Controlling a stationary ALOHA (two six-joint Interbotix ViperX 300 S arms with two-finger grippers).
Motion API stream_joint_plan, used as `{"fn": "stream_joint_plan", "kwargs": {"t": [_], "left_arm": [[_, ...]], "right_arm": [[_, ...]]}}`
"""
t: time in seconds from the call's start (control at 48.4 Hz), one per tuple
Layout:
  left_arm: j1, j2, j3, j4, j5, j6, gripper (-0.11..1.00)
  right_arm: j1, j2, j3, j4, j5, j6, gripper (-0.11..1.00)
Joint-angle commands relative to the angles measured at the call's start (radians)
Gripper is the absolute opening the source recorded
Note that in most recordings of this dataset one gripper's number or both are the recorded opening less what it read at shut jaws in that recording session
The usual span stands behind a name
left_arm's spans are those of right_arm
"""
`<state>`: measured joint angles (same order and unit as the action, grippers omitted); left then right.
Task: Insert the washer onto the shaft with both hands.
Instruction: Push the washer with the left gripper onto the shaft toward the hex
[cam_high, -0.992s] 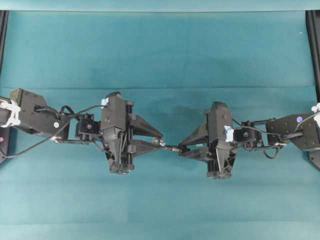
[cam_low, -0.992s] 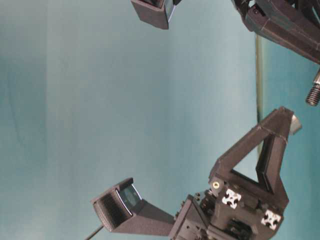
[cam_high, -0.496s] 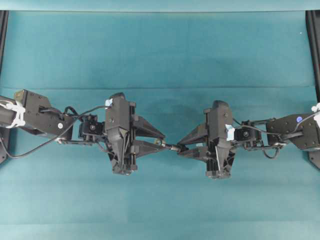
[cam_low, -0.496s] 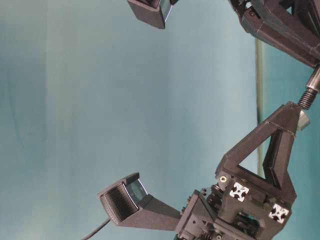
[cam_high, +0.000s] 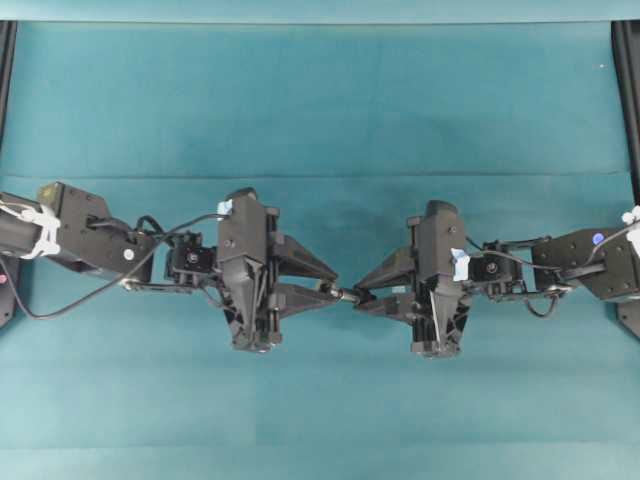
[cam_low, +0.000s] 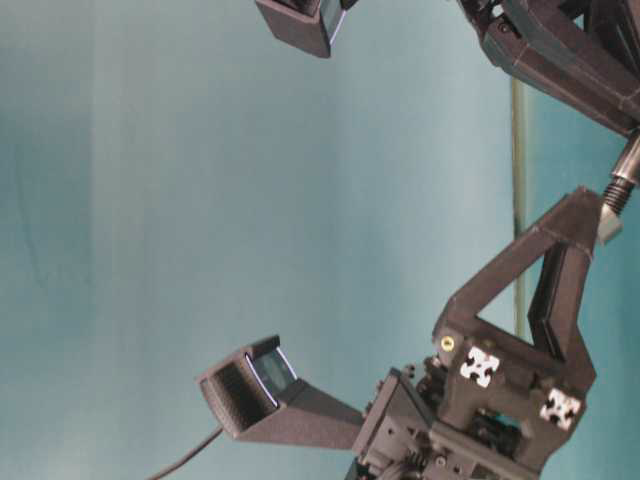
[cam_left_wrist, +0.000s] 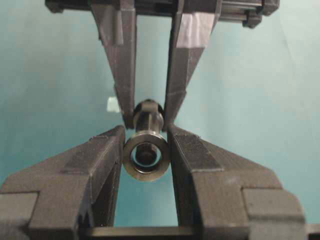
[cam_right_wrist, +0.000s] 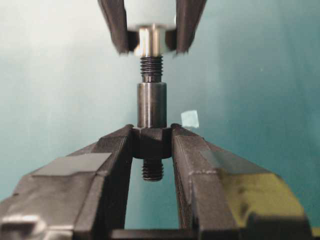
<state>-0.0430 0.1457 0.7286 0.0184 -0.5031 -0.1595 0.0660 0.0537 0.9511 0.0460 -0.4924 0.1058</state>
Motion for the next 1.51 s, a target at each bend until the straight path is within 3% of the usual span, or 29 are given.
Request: {"fn": "stream_joint_plan", "kwargs": {"t": [0.0, 1.488], "left_arm": [[-0.005, 0.002, -0.023, 0.003, -0.012, -0.003, 0.33], [-0.012, 0.063, -0.075, 0.003, 0.032, -0.002, 0.33]], "right_arm": [[0.002, -0.006, -0.014, 0.009, -0.014, 0.006, 0.0], [0.0, -0.006, -0.014, 0.017, -0.037, 0.006, 0.0]]}}
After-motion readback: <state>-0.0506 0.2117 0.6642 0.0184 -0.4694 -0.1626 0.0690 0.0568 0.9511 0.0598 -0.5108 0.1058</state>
